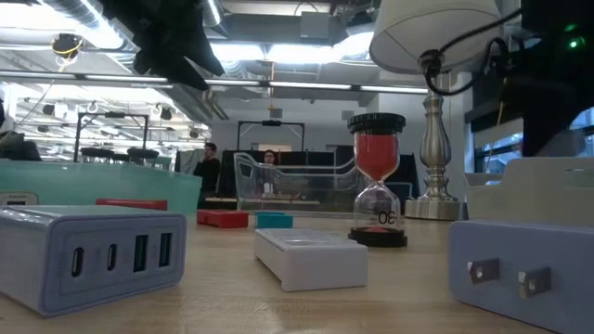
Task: Pick & Place Office items
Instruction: Put the right blue charger adapter into the gray bin
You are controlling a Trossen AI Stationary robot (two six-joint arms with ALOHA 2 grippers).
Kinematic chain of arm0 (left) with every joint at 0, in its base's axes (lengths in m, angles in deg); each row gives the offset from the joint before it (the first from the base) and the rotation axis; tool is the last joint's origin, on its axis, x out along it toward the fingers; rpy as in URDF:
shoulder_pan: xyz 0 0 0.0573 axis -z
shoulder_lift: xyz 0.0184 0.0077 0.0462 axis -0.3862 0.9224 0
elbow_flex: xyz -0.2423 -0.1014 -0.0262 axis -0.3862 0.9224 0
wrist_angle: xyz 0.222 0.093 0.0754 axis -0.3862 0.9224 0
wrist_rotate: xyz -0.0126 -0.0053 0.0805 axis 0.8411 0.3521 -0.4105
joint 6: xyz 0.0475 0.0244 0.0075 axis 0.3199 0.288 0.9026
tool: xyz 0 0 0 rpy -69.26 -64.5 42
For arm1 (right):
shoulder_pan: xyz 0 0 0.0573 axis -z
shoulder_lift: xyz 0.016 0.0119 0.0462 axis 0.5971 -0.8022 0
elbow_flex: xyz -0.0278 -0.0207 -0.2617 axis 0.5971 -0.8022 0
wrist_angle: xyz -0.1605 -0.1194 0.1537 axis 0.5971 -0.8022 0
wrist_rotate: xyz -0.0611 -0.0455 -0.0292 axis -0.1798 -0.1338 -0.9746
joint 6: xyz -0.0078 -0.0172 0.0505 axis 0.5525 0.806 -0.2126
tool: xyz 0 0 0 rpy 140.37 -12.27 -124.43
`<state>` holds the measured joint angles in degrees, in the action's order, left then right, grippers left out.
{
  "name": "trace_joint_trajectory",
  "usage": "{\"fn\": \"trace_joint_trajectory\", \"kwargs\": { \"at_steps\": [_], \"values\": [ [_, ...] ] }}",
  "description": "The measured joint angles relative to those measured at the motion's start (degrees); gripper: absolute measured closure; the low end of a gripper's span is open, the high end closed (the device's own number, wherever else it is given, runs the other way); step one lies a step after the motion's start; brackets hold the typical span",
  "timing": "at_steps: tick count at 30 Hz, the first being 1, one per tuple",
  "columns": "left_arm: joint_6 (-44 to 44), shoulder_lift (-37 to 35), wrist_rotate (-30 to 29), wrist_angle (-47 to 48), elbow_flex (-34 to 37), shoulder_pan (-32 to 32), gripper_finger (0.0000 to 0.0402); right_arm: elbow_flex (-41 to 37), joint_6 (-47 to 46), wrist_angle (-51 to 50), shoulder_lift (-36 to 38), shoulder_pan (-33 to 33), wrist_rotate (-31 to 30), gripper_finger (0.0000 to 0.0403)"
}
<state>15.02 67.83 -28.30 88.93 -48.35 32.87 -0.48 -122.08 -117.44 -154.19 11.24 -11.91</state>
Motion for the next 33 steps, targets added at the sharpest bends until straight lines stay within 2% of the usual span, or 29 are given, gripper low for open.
{"fn": "trace_joint_trajectory", "kwargs": {
  "at_steps": [6, 16, 21, 33],
  "values": [
    [0.0, 0.0, 0.0, 0.0, 0.0, 0.0, 0.0136, -3.7, -7.2, 2.7, 0.0, 0.8, 0.2, 0.0176],
    [0.0, 0.0, 0.0, 0.0, 0.0, 0.0, 0.0136, -3.7, -7.4, 7.5, -0.5, 2.5, -0.9, 0.0176],
    [0.0, 0.0, 0.0, 0.0, 0.0, 0.0, 0.0136, -7.4, -5.3, 13.8, -0.5, 3.5, -1.6, 0.0176],
    [0.0, 0.0, 0.1, 0.2, 0.0, 0.0, 0.0136, -10.8, -5.3, 18.6, -0.5, 5.9, 0.0, 0.0176]
  ]
}}
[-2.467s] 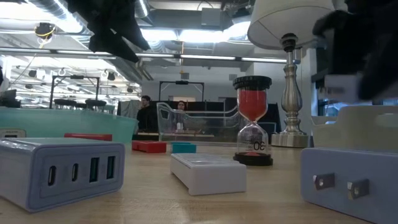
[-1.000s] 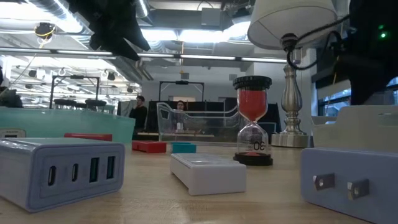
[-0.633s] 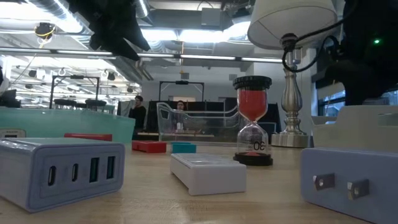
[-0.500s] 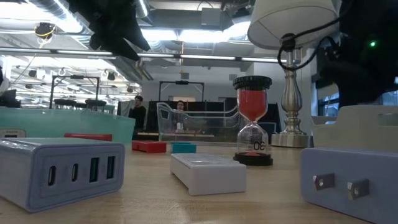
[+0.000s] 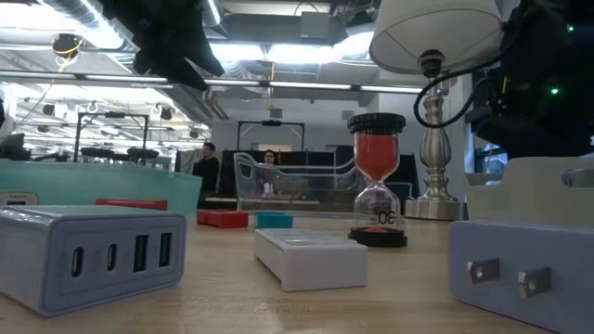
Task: Pick & Place Office items
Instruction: Put the right blue charger adapter into the gray bin
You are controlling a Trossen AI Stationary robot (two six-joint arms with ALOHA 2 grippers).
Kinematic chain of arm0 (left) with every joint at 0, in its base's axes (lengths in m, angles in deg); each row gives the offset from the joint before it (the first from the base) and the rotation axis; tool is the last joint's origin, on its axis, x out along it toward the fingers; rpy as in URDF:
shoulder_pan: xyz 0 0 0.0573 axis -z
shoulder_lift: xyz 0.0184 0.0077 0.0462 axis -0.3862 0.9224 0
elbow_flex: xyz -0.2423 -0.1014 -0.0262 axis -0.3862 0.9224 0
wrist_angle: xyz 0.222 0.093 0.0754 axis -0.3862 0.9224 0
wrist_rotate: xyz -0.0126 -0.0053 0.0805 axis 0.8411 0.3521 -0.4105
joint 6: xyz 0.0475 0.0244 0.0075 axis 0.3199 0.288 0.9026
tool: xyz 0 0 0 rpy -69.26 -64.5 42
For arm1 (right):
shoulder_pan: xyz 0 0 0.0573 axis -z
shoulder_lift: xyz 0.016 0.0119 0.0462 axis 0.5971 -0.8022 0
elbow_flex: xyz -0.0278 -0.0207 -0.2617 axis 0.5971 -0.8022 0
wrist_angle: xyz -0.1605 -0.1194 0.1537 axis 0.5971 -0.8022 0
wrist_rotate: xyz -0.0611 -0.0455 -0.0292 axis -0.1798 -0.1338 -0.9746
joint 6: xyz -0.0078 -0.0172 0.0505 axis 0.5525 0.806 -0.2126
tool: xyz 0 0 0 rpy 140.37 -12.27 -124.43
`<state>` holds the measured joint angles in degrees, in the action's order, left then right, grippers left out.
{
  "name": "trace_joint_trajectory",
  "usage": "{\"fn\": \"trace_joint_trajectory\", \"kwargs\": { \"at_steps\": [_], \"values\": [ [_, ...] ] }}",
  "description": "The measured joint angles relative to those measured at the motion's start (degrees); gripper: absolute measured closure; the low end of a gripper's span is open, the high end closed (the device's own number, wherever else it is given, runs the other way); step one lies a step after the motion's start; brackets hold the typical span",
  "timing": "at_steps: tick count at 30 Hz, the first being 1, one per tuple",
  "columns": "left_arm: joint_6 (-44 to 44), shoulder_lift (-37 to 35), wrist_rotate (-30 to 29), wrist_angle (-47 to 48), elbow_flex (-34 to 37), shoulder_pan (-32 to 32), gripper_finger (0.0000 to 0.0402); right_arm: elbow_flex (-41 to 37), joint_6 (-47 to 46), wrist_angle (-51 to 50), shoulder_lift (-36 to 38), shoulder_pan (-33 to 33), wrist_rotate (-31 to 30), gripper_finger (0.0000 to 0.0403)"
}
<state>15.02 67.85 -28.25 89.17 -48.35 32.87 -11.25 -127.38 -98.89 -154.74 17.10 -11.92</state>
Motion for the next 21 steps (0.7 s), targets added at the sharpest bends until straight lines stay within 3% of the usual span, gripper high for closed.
{"fn": "trace_joint_trajectory", "kwargs": {
  "at_steps": [12, 21],
  "values": [
    [0.0, 0.0, 0.0, 0.2, 0.0, 0.0, 0.0136, 0.0, 1.1, 0.8, 0.0, 0.0, -0.1, 0.0172],
    [1.0, 0.0, 0.0, 0.2, 0.0, 0.0, 0.0136, 0.0, 1.2, 0.8, 0.0, 0.0, -0.1, 0.0122]
  ]
}}
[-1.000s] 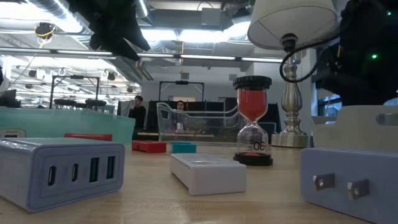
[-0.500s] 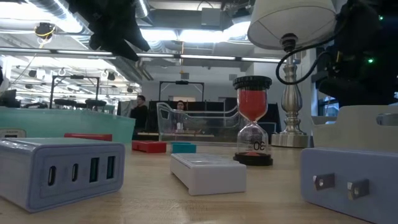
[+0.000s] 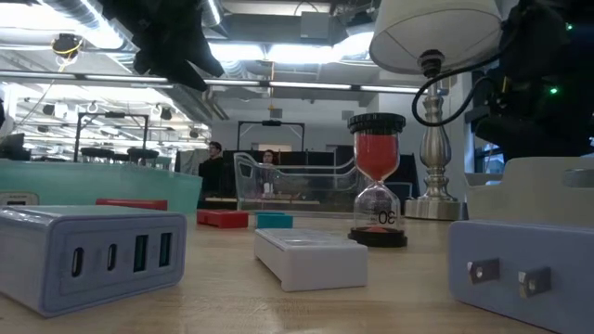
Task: Pick & Place Office items
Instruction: Put the right blue charger adapter into the gray bin, then put the bottom right red charger adapter into the gray bin
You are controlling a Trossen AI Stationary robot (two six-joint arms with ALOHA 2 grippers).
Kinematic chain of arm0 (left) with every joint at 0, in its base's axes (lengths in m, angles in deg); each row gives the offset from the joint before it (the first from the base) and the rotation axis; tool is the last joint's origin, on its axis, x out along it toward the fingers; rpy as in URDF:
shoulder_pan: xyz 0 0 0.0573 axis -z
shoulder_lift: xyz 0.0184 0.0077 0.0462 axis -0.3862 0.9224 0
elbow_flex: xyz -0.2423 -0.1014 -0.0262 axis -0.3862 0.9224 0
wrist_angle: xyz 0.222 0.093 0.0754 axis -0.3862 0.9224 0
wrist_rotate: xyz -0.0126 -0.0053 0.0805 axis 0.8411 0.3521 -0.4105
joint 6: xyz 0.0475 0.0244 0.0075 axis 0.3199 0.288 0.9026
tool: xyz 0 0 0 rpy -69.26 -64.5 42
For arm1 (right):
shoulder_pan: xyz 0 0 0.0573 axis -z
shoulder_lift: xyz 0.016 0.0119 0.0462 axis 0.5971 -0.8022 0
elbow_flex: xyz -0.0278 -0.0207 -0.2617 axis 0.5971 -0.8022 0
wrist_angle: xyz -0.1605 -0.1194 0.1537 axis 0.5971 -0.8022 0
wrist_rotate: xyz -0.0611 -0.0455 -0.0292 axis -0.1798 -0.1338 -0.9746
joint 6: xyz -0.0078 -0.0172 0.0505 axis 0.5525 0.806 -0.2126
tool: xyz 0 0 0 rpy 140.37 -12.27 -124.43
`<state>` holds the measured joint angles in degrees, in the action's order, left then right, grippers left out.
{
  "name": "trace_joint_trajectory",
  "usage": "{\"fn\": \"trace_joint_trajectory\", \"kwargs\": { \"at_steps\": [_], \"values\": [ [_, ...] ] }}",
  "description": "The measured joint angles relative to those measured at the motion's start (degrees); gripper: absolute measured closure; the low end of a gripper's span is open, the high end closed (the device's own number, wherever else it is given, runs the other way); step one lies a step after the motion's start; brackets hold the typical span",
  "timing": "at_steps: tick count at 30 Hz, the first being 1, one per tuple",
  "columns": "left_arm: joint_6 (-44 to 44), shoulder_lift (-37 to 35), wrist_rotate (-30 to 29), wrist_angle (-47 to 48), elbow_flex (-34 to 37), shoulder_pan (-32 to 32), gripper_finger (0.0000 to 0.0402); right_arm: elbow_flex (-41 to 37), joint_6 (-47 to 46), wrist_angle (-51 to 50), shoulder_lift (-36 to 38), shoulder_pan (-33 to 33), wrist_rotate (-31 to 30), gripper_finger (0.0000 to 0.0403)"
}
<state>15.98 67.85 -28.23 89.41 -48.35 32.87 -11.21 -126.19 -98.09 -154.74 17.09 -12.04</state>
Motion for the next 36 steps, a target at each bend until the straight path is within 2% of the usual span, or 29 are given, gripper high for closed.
{"fn": "trace_joint_trajectory", "kwargs": {
  "at_steps": [4, 7, 15, 20, 24, 28, 36],
  "values": [
    [0.0, 0.0, 0.0, 0.0, 0.0, 0.0, 0.0136, 0.3, 1.1, -0.8, 0.0, 0.0, 0.1, 0.0101],
    [-0.1, 0.0, 0.3, 0.0, 0.0, 0.0, 0.0136, 2.6, 4.3, -4.3, 0.0, 0.2, 2.8, 0.0089],
    [-1.6, 0.0, 0.4, 0.0, 0.0, 0.0, 0.0136, 15.0, 9.9, -11.6, 0.2, 0.3, 6.1, 0.0091],
    [-2.1, 0.0, 0.4, 0.0, 0.0, 0.0, 0.0136, 21.8, 11.6, -6.1, 0.2, -2.4, 6.3, 0.0099],
    [-2.5, 0.0, 0.4, 0.0, 0.0, 0.0, 0.0136, 23.3, 11.9, 2.6, 0.2, -5.9, 6.7, 0.0101],
    [-2.5, 0.0, 0.4, 0.0, 0.0, 0.0, 0.0136, 23.3, 8.8, 8.8, -1.2, -10.1, 10.3, 0.0101],
    [-2.5, 0.0, 0.4, 0.0, 0.0, 0.0, 0.0136, 23.3, -1.6, 9.2, -8.4, -16.4, 24.2, 0.0102]
  ]
}}
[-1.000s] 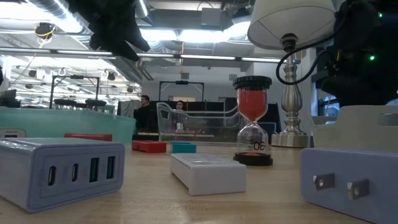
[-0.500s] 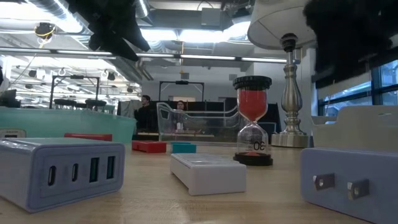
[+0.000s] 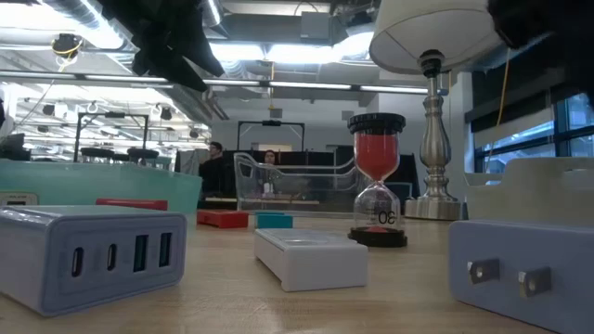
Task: Pick & Place Office items
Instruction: Put the bottom right red charger adapter into the gray bin
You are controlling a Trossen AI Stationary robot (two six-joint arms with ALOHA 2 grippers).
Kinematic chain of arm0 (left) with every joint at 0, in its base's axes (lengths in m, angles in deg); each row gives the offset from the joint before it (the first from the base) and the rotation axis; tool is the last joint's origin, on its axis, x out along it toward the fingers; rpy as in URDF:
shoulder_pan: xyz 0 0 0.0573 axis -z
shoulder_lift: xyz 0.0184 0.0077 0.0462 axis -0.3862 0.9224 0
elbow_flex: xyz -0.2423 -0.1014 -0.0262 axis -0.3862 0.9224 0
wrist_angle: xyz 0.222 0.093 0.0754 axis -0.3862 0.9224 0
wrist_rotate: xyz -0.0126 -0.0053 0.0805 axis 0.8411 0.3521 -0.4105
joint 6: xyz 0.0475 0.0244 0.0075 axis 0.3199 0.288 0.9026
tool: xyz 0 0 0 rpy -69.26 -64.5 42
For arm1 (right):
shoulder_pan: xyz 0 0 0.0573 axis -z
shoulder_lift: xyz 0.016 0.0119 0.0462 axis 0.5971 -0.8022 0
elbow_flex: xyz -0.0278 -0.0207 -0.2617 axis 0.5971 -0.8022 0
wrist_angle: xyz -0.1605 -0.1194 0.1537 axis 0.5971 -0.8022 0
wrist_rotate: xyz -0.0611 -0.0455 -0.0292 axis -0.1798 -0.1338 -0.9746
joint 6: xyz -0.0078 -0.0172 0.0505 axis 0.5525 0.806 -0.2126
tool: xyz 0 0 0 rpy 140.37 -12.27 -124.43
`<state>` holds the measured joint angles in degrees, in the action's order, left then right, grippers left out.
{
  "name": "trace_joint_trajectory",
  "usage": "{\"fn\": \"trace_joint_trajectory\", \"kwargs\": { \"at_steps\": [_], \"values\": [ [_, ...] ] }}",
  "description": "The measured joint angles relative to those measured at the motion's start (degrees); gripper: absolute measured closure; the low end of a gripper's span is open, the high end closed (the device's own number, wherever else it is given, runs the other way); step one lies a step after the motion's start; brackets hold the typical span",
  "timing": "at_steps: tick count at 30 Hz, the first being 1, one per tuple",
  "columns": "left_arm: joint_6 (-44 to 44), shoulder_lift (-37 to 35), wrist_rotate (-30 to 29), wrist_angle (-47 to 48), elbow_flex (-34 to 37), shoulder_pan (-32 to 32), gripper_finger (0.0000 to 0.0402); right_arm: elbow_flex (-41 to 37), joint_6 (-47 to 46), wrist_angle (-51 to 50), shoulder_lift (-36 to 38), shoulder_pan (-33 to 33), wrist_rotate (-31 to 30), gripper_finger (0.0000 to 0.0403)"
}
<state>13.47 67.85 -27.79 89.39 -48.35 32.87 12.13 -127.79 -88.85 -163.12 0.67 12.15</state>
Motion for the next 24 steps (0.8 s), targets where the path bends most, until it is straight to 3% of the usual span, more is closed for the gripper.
{"fn": "trace_joint_trajectory", "kwargs": {
  "at_steps": [7, 24],
  "values": [
    [0.0, 0.0, 0.0, 0.0, 0.0, 0.0, 0.0136, 0.0, -1.8, -0.9, -4.9, -1.0, 5.3, 0.0102],
    [0.0, 0.0, 0.0, 0.0, 0.0, 0.0, 0.0136, 0.0, -0.3, -2.5, -12.8, -1.0, 7.4, 0.0102]
  ]
}}
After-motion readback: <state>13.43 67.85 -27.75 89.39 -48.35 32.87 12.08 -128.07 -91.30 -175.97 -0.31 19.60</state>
